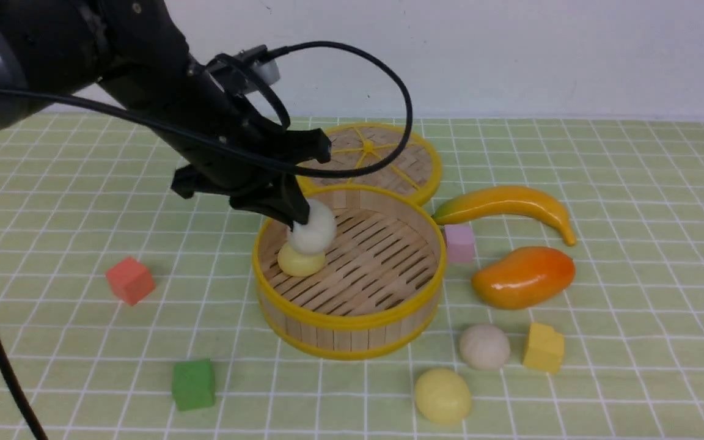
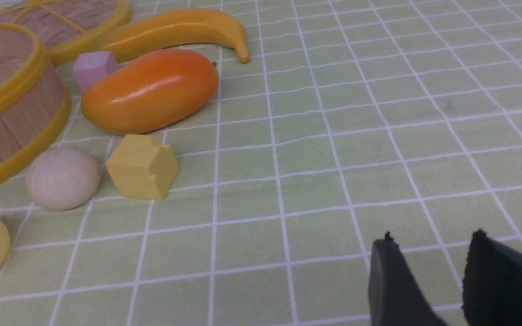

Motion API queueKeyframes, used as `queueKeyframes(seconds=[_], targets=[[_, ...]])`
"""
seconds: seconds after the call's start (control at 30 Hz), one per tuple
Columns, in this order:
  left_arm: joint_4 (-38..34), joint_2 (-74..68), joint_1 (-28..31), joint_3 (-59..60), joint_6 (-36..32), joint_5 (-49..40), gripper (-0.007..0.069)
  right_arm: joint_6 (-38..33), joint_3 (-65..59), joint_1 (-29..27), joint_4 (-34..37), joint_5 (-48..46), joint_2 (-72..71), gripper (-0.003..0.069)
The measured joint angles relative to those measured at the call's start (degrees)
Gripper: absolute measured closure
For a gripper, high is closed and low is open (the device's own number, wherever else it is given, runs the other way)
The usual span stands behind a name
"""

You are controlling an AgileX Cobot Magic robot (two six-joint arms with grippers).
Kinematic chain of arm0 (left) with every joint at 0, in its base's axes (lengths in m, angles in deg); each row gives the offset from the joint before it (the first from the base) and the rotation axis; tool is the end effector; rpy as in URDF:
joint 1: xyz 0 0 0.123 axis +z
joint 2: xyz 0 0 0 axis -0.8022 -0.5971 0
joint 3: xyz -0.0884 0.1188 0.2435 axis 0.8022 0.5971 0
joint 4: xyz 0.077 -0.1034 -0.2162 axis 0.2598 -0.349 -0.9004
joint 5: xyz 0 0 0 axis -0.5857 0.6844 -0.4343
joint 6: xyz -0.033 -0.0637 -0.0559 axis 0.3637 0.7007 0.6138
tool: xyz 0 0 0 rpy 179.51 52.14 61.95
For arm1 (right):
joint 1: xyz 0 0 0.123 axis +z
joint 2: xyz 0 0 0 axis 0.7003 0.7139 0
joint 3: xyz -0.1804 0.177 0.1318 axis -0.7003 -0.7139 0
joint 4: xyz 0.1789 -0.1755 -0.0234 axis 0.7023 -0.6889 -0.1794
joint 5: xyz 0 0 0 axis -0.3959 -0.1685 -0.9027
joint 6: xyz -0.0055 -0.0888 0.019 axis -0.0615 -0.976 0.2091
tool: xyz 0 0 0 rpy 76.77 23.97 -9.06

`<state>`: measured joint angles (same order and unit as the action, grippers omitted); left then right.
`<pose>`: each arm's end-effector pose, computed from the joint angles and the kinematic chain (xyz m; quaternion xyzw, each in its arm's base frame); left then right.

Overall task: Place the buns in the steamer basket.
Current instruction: Use the left arm to put the steamed stuffed bun into the steamer, then use the right arm to grab a steamed stuffed bun

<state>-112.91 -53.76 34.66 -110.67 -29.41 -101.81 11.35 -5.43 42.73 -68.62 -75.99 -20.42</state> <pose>0.3696 -0.1605 0.3026 0.0455 0.9504 -0.2528 0.1756 0.0519 -0.0028 0.1730 0.0690 0.8040 0.0245 0.5901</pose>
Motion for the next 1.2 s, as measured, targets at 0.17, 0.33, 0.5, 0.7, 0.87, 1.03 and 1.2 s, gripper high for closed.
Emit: queueKeyframes(seconds=[0.17,0.33,0.5,0.7,0.87,1.03,1.2], targets=[[-2.08,-6.34,0.0,0.0,-0.74,1.88,0.0623,0.0,0.0,0.0,0.0,0.0,0.0,0.0418],[-2.16,-10.14,0.0,0.0,0.66,2.65,0.0579,0.0,0.0,0.0,0.0,0.0,0.0,0.0418],[-2.24,-10.9,0.0,0.0,0.72,2.98,0.0472,0.0,0.0,0.0,0.0,0.0,0.0,0.0418],[-2.36,-10.67,0.0,-0.2,0.61,2.53,0.0305,0.0,0.0,0.0,0.0,0.0,0.0,0.0418],[3.54,-7.58,0.48,-6.2,-1.34,-6.61,0.0228,0.0,0.0,0.0,0.0,0.0,0.0,0.0418],[11.62,-0.4,1.92,-15.0,3.77,-13.0,0.0243,0.0,0.0,0.0,0.0,0.0,0.0,0.0418],[15.24,13.34,2.28,-12.53,8.32,-14.32,0.0344,0.0,0.0,0.0,0.0,0.0,0.0,0.0418]])
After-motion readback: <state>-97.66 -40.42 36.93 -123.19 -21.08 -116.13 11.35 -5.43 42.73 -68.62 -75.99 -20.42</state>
